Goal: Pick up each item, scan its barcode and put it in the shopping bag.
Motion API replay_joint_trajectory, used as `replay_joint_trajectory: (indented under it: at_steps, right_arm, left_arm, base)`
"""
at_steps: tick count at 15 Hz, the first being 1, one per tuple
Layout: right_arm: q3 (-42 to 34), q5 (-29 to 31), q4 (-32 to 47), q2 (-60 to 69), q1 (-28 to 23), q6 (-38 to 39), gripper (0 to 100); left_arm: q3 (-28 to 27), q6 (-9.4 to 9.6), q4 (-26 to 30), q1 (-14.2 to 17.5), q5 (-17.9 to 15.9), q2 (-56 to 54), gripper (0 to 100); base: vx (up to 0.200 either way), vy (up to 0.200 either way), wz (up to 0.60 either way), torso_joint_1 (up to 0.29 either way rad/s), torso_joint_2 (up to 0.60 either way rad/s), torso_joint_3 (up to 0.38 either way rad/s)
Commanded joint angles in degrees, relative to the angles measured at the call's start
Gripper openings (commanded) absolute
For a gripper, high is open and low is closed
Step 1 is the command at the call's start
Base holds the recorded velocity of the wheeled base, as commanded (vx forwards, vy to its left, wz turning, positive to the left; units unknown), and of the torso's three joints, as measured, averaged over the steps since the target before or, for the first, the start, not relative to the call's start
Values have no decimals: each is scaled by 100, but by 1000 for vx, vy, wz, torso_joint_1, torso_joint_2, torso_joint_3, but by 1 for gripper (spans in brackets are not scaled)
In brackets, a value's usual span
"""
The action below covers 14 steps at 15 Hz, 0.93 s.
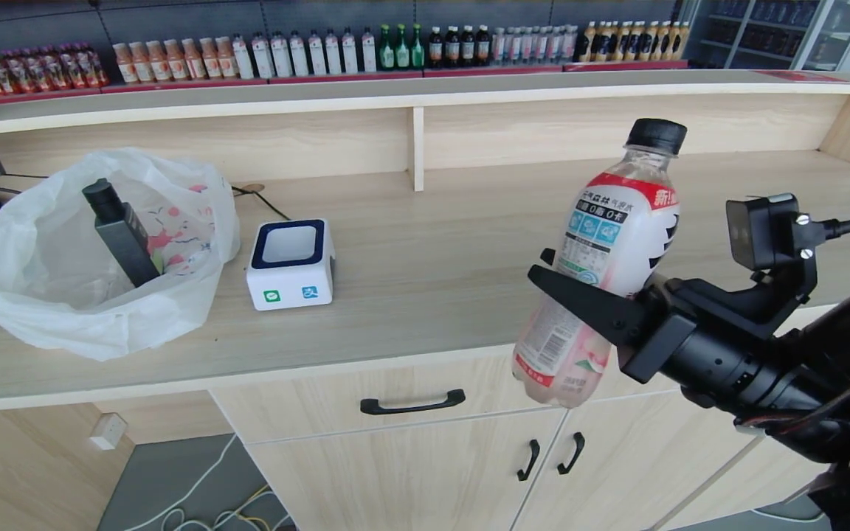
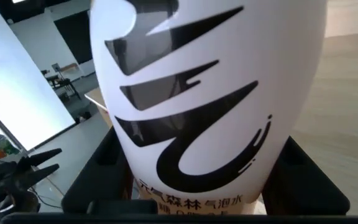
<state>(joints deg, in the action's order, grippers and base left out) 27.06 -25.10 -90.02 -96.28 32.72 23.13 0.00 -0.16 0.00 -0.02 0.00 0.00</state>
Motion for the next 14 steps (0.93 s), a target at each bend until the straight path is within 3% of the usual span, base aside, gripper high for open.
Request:
replay_joint_trajectory:
  at_steps: [1, 5, 8, 14]
  right_arm:
    - [53, -21, 2, -137, 209, 245, 0]
    - [493, -144, 2, -154, 780, 957, 0]
    - [519, -707, 2, -137, 780, 1221, 0]
    - [660, -997, 2, -40, 868, 1502, 0]
  left_arm:
    - [0, -2, 0, 2, 0, 0, 100]
    - [0, -2, 0, 2, 0, 0, 100]
    - [0, -2, 0, -6, 0, 0, 100]
    - [0, -2, 0, 2, 0, 0, 100]
  base:
    - [0, 0, 0, 0, 0, 0]
    - [0, 0, 0, 0, 0, 0]
    - [0, 0, 0, 0, 0, 0]
    - [0, 0, 0, 0, 0, 0]
